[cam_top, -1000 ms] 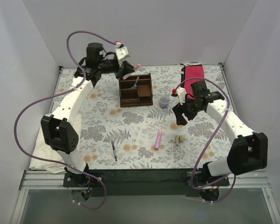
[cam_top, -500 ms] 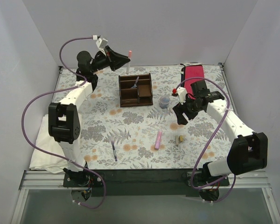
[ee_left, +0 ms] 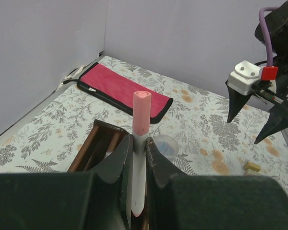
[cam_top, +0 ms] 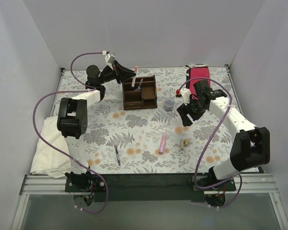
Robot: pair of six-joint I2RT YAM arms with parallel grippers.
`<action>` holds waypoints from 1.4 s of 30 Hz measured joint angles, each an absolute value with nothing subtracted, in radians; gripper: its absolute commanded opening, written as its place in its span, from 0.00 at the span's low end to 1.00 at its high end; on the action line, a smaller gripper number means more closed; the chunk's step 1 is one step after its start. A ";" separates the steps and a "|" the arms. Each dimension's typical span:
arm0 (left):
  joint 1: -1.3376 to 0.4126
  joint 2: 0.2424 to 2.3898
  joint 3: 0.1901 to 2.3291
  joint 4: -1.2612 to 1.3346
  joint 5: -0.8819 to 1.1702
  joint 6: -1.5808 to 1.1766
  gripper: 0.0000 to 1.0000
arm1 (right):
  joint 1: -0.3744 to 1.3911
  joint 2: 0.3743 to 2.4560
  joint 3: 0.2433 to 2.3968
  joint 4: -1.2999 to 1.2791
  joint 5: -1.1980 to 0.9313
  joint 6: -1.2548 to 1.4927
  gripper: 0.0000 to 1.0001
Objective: Sort the stationery into containers
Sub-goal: Place the pen in the storage box, then pick up the pen from the center of the board.
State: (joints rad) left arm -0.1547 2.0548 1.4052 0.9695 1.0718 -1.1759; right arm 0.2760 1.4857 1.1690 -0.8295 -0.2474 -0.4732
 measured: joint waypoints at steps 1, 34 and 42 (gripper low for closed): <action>-0.155 2.067 1.405 0.981 1.079 -1.166 0.00 | 0.276 1.499 1.186 -0.833 -0.244 -0.471 0.80; -0.140 1.996 1.324 0.886 1.134 -0.998 0.59 | 0.297 1.666 1.332 -0.856 -0.239 -0.470 0.80; -0.121 1.409 1.414 -0.299 1.081 0.124 0.56 | 0.339 1.654 1.333 -0.860 -0.287 -0.542 0.79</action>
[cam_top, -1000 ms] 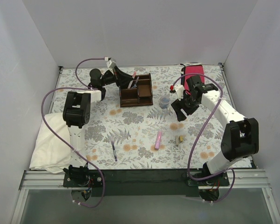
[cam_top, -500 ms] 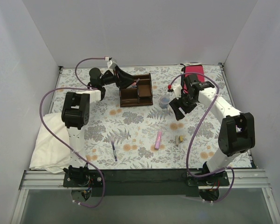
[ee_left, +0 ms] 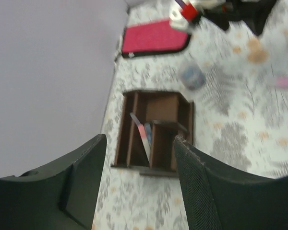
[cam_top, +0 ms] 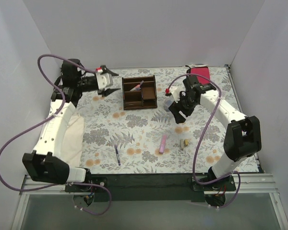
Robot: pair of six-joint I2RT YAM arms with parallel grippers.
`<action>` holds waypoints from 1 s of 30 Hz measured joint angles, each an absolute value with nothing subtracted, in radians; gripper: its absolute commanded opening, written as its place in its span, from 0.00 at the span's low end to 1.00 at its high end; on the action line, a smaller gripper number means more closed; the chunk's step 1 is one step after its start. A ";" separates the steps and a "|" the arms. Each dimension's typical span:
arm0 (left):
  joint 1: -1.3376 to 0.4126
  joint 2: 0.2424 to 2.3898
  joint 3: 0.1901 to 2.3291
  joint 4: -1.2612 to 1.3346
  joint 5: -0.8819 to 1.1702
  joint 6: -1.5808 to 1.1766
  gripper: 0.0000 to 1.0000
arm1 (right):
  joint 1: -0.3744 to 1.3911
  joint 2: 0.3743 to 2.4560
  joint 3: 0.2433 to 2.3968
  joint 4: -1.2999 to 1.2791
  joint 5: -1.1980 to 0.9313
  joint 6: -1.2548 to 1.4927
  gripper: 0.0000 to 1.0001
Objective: Sort the stationery into containers
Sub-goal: Pick up the pen from the center of the board.
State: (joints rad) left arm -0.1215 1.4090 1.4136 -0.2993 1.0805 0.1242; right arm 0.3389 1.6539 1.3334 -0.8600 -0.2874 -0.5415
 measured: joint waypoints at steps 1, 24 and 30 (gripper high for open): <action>-0.124 1.375 1.429 -0.464 1.049 0.276 0.58 | 0.353 1.650 1.333 -0.862 -0.290 -0.554 0.79; -0.332 1.394 0.996 -1.286 0.783 1.090 0.36 | 0.561 1.422 1.258 -0.856 -0.313 -0.614 0.79; -0.331 1.680 1.279 -1.025 0.800 0.216 0.33 | 0.560 1.412 1.234 -0.822 -0.325 -0.516 0.79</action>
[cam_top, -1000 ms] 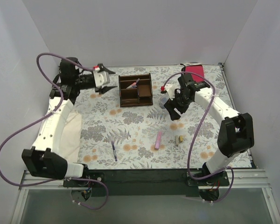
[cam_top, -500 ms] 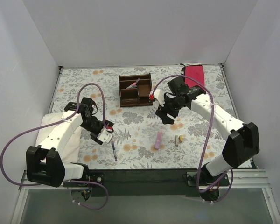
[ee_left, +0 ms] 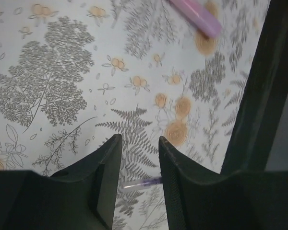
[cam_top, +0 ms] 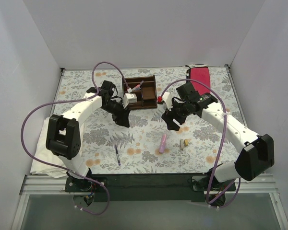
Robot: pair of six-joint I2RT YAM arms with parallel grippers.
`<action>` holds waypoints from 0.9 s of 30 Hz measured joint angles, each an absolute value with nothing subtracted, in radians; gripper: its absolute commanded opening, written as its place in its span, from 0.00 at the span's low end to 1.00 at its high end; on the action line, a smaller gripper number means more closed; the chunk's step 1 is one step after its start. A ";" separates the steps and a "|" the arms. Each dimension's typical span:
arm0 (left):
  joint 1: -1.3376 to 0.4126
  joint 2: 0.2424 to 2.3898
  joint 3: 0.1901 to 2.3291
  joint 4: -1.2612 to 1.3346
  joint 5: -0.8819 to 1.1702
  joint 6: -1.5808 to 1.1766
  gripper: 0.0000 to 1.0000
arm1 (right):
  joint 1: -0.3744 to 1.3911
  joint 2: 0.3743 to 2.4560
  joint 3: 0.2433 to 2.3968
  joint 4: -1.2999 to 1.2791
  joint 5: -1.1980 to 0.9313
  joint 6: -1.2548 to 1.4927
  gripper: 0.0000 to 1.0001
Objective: Sort the stationery into containers
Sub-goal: Pick up the pen from the center of the board.
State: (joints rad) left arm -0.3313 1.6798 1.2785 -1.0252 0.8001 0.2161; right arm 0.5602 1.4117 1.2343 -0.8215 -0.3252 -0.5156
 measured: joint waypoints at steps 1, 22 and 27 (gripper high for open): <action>-0.330 1.697 1.295 -0.984 0.794 0.104 0.33 | 0.560 1.412 1.234 -0.818 -0.328 -0.503 0.79; -0.410 1.528 0.926 -0.929 0.119 -1.230 0.32 | 0.557 1.399 1.113 -0.780 -0.388 -0.456 0.80; -0.410 1.532 0.892 -0.926 0.114 -1.269 0.33 | 0.556 1.327 1.076 -0.777 -0.374 -0.457 0.80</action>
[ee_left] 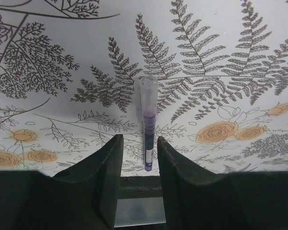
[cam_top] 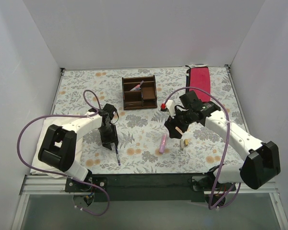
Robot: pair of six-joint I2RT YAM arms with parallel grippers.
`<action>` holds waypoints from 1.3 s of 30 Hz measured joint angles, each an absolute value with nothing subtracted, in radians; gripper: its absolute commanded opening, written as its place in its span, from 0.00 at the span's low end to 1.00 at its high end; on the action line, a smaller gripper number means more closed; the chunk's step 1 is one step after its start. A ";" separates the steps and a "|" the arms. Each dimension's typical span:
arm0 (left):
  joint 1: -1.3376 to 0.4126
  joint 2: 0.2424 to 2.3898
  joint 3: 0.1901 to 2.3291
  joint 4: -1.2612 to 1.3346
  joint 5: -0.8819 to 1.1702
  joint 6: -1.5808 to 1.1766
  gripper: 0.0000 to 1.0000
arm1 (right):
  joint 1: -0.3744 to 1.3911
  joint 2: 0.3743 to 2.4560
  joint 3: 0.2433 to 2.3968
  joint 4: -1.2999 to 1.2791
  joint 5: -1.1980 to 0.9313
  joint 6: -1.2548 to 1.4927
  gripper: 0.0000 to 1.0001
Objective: Sort the stationery into containers
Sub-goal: Pick up the pen from the center of the board.
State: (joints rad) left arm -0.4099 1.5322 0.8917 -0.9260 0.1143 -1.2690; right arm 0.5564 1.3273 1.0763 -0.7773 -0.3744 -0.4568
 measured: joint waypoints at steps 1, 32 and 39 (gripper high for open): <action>-0.410 1.536 0.885 -0.921 0.115 -1.273 0.33 | 0.556 1.312 1.069 -0.774 -0.371 -0.456 0.80; -0.430 1.689 0.966 -0.838 0.214 -1.097 0.00 | 0.523 1.268 1.016 -0.752 -0.339 -0.471 0.80; -0.432 1.663 1.084 -0.825 0.234 -0.953 0.00 | 0.505 1.269 1.019 -0.752 -0.300 -0.476 0.80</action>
State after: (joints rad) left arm -0.4324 1.6627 1.0840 -0.8249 0.2340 -0.9531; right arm 0.5053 1.2686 1.0187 -0.7517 -0.3004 -0.4755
